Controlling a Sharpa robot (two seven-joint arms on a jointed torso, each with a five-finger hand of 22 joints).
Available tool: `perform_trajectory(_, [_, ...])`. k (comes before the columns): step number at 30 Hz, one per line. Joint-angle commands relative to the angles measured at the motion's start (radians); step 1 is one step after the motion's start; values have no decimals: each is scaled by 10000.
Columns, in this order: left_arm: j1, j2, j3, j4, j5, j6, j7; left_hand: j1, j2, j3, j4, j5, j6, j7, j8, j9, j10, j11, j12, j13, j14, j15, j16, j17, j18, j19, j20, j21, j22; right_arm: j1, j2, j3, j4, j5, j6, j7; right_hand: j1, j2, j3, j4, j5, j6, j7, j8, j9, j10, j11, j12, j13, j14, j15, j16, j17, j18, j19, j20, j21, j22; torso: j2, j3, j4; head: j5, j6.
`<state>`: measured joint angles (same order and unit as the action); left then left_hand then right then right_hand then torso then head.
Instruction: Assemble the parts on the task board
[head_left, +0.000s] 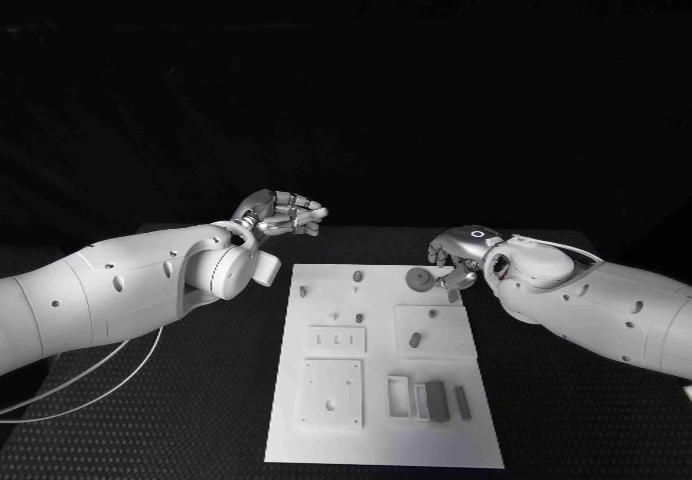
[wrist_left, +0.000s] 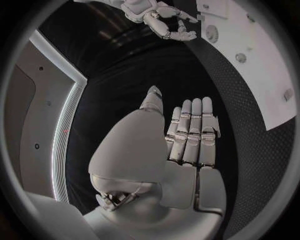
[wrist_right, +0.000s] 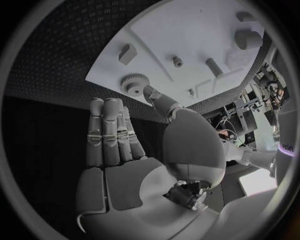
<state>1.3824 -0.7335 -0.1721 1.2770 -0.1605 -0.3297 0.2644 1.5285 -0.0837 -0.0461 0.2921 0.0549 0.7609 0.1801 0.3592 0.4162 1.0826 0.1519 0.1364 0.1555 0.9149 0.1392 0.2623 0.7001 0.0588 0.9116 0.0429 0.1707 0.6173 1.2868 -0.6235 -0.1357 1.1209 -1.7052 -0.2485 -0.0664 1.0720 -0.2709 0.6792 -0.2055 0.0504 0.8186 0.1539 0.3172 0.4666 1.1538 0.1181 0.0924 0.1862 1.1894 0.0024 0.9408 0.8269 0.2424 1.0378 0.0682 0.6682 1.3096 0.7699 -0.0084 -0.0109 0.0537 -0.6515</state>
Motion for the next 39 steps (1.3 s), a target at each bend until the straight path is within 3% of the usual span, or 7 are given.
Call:
perform_trajectory(1, [-3, 44, 7, 2, 42, 10, 124, -22, -17, 13, -3, -21, 56, 9, -40, -19, -82, 5, -63, -19, 27, 17, 16, -13, 45, 36, -20, -26, 13, -47, 167, 4, -308, -26, 112, 387, 220, 16, 56, -108, -4, -148, -34, -61, -19, -33, -12, -41, 38, -95, 30, 98, 9, 194, -89, -9, 78, 226, 13, -13, 11, 1, -24])
perform_trajectory(5, [-3, 41, 7, 29, 42, 24, 119, -28, -12, 12, -4, -21, 43, 9, -54, -27, -98, 10, -82, -24, 23, 18, 14, -18, 43, 34, -21, -31, 13, -62, 347, 4, -542, -10, 212, 465, 239, 33, 49, -137, -5, -261, -42, -117, -46, -65, -3, -59, 65, -123, 38, 140, -4, 194, -113, 5, 106, 222, 15, -17, 27, -9, -46])
perform_trajectory(9, [-2, 35, 8, 45, 42, 34, 104, -34, -10, 11, -2, -22, 34, 10, -62, -32, -105, 14, -92, -26, 21, 19, 14, -20, 42, 33, -20, -34, 13, -80, 550, 1, -743, 37, 186, 513, 213, 74, 42, -114, -4, -268, -40, -117, -50, -48, -15, -48, 93, -128, 30, 173, -11, 194, -120, 14, 127, 221, 18, -21, 11, 68, -41])
perform_trajectory(16, [-1, 33, 9, 101, 46, 48, 104, -160, -8, -32, 6, -29, 24, 27, -86, -51, -114, 30, -129, -30, 14, 25, 14, -31, 34, 32, -16, -47, 17, -138, 860, -2, -1143, 246, 267, 654, 271, 418, 58, -128, -3, -198, -11, -58, -40, 243, -111, 154, 347, -159, -60, 287, -55, 194, -131, 8, 220, 216, 7, -14, 8, 114, -93])
perform_trajectory(21, [1, 18, 10, 150, 48, 45, 104, -178, -6, -38, 6, -30, 25, 28, -89, -53, -114, 31, -135, -31, 13, 25, 14, -32, 35, 33, -16, -49, 17, -166, 1084, -51, -1470, 336, 381, 706, 206, 529, 18, -96, -4, -179, -19, -36, -41, 261, -149, 217, 534, -167, -100, 352, -90, 194, -132, 4, 270, 210, 0, -25, -10, 118, -145])
perform_trajectory(39, [7, -29, 12, 299, 48, 52, 62, -205, -7, -46, 4, -30, 27, 27, -93, -58, -119, 35, -149, -32, 6, 26, 12, -37, 35, 28, -16, -57, 18, -363, 1477, -148, -2057, 336, 612, 816, 40, 596, -37, -4, -3, -123, -82, 7, -48, 32, -112, 177, 812, -259, -66, 434, -175, 194, -207, 15, 305, 198, 6, -16, -1, 104, -269])
